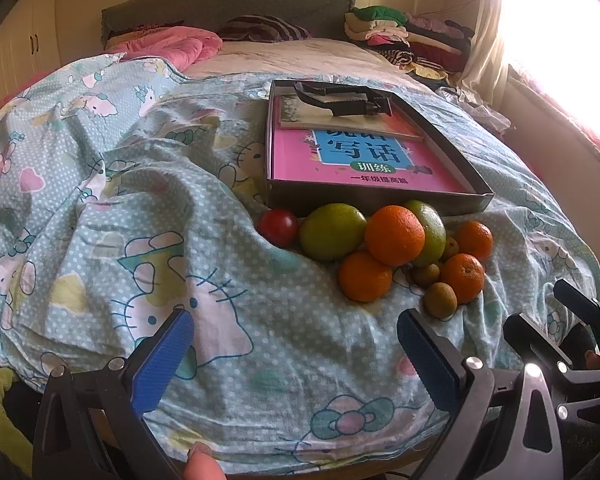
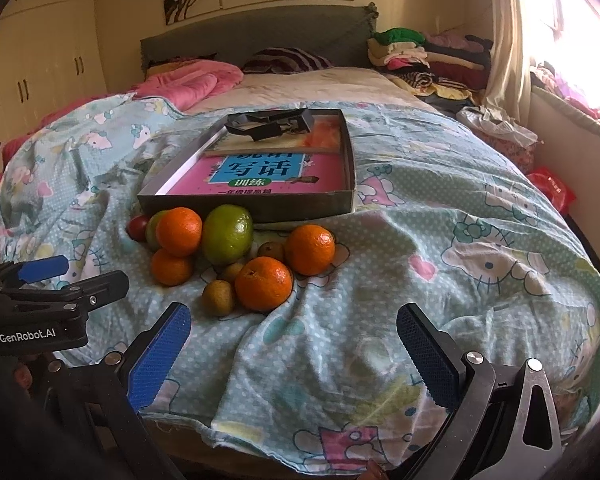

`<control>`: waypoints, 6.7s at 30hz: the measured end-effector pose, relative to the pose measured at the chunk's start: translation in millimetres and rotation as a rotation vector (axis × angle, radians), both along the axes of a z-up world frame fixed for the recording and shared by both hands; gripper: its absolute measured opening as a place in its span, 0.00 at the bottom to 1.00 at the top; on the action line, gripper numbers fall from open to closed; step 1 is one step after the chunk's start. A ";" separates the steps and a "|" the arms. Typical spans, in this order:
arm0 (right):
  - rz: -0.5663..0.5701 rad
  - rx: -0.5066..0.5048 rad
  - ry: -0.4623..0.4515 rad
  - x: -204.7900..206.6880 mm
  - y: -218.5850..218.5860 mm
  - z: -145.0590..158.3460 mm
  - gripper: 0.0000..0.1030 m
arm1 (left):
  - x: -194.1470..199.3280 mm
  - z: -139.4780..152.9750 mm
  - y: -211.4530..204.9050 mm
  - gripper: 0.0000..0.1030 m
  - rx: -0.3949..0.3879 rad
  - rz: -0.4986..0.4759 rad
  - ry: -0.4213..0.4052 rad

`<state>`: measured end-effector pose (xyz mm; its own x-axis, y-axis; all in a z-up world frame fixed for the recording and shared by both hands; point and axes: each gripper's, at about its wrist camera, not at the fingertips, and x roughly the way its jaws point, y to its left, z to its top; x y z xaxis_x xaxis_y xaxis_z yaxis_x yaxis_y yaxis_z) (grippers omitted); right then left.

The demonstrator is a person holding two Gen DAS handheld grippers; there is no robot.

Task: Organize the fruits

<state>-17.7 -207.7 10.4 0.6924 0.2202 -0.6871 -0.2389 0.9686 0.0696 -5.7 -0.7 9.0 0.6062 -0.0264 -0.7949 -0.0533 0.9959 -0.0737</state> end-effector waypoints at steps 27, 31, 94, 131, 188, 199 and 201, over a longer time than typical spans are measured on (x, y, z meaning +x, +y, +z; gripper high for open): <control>-0.012 -0.016 0.019 7.3 -2.9 -3.4 1.00 | 4.7 -2.6 0.4 0.99 -0.005 -0.017 0.015; -0.019 -0.016 0.016 9.7 -5.3 -4.6 1.00 | 8.8 -7.3 1.8 0.99 -0.020 -0.032 0.037; 0.138 0.132 0.058 130.4 -17.4 21.9 0.38 | 99.0 35.1 -13.0 0.36 -0.056 -0.145 -0.035; 0.146 -0.021 0.118 162.4 23.7 -6.9 0.51 | 133.5 -4.8 -15.3 0.38 -0.041 -0.170 0.022; 0.120 0.035 -0.041 77.9 2.1 35.0 0.72 | 70.0 40.2 10.3 0.83 -0.074 -0.121 -0.081; 0.142 0.026 -0.001 60.4 -1.8 24.0 0.72 | 53.8 26.1 8.0 0.83 -0.051 -0.135 -0.045; 0.148 0.019 0.007 58.0 -0.7 21.5 0.72 | 50.4 23.0 6.0 0.83 -0.044 -0.141 -0.035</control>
<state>40.3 -208.4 31.9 0.6467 0.3327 -0.6864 -0.3785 0.9212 0.0899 44.7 5.3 32.0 0.6216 -0.1477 -0.7693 0.0904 0.9890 -0.1168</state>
